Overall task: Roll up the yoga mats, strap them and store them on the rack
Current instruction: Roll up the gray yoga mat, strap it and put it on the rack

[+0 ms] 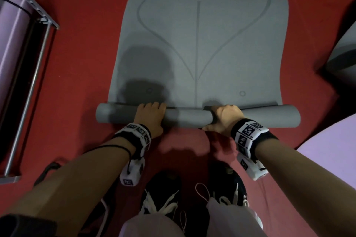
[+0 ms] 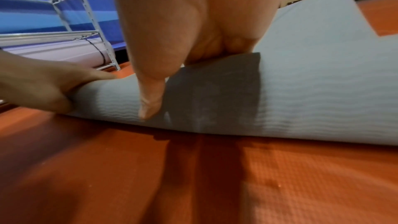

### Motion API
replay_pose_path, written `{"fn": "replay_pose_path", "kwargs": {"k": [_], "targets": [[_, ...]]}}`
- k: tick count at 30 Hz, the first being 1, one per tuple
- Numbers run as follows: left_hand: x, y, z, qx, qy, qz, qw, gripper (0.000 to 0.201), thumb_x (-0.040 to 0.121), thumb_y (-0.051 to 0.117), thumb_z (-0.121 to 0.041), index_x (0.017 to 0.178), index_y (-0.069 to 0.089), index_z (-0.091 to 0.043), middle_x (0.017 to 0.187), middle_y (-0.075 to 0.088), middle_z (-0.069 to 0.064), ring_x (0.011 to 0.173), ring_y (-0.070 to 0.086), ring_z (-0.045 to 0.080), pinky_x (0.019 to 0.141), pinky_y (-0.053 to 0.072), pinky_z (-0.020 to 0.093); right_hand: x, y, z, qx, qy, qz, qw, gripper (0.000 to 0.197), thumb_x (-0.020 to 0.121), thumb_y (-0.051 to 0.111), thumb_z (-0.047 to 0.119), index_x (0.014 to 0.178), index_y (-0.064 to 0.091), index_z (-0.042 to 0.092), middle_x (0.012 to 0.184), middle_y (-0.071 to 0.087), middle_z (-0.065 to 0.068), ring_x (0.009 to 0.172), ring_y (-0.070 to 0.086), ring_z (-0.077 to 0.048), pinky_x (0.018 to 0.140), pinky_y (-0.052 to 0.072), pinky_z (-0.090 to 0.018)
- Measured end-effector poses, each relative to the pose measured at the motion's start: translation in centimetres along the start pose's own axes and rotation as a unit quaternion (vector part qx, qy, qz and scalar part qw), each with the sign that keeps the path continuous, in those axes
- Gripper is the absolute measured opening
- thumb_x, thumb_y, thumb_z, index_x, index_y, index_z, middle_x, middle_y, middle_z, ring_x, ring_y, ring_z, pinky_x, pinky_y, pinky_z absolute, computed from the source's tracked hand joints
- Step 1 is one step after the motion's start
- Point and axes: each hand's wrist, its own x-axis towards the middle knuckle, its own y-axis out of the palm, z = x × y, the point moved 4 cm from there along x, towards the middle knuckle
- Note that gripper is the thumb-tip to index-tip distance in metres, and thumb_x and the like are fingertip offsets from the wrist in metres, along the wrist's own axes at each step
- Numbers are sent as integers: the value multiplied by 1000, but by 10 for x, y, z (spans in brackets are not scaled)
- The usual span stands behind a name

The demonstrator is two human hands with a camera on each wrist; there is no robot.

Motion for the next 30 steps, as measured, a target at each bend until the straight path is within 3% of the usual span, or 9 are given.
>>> {"fn": "replay_pose_path", "kwargs": {"k": [3, 7, 11, 15, 18, 22, 26, 28, 30], "targets": [[4, 2, 4, -15, 19, 32, 999, 62, 72, 61, -29, 130, 41, -19, 120, 55, 4, 109, 55, 27, 90, 37, 36, -5, 2, -4, 0, 15, 26, 1000, 69, 71, 63, 76, 114, 51, 24, 103, 69, -1, 103, 64, -25, 90, 39, -34], [7, 6, 7, -23, 42, 69, 996, 48, 74, 59, -27, 119, 46, -17, 114, 59, 6, 105, 58, 29, 85, 41, 35, -13, 11, -3, 31, 45, 49, 997, 80, 70, 63, 77, 116, 39, 15, 97, 60, -1, 107, 60, -26, 96, 34, -38], [16, 2, 11, -76, 52, 116, 989, 33, 76, 58, -25, 108, 52, -18, 106, 63, 5, 98, 61, 30, 76, 46, 30, -30, 10, 10, -56, 49, -15, 997, 75, 82, 50, 72, 130, 40, 15, 132, 46, -8, 126, 41, -28, 102, 31, -45], [22, 1, 12, -115, 44, 188, 974, 28, 74, 55, -31, 100, 53, -20, 101, 64, 6, 85, 61, 27, 78, 54, 35, -40, 20, 28, -97, 60, -14, 993, 80, 83, 58, 58, 142, 31, 10, 138, 38, -9, 126, 37, -31, 107, 30, -47], [20, -1, 8, -104, 27, 208, 972, 43, 79, 54, -26, 119, 44, -12, 107, 61, 12, 85, 59, 28, 76, 52, 35, -29, 27, 27, -106, 55, 14, 993, 89, 83, 63, 52, 147, 20, 6, 140, 38, -12, 127, 38, -33, 111, 26, -49], [0, -5, -1, -27, 3, 90, 996, 63, 73, 61, -20, 129, 32, -8, 127, 39, 12, 114, 45, 33, 90, 40, 41, -17, 33, 20, -32, 60, 23, 997, 77, 83, 63, 51, 139, 28, 11, 136, 45, -11, 126, 44, -33, 111, 27, -44], [-22, -4, 1, -1, 55, -80, 995, 66, 52, 61, -21, 116, 53, -5, 113, 53, 15, 98, 52, 36, 85, 46, 45, -6, 24, 10, 38, 59, 33, 997, 80, 75, 72, 54, 132, 35, 12, 130, 51, -12, 120, 51, -33, 103, 37, -39], [-28, 6, 5, 13, 86, -104, 991, 77, 47, 64, -23, 120, 57, 0, 114, 58, 19, 98, 57, 39, 90, 49, 49, -2, 21, 7, 49, 50, 43, 997, 82, 73, 74, 52, 133, 36, 11, 132, 48, -14, 120, 52, -35, 103, 40, -38], [-29, 15, 8, 41, 87, -72, 993, 93, 42, 68, -28, 130, 53, 0, 121, 57, 19, 107, 56, 38, 99, 44, 54, -1, 19, 5, 53, 52, 52, 996, 82, 73, 76, 50, 134, 36, 11, 133, 38, -15, 119, 49, -38, 102, 40, -39]]}}
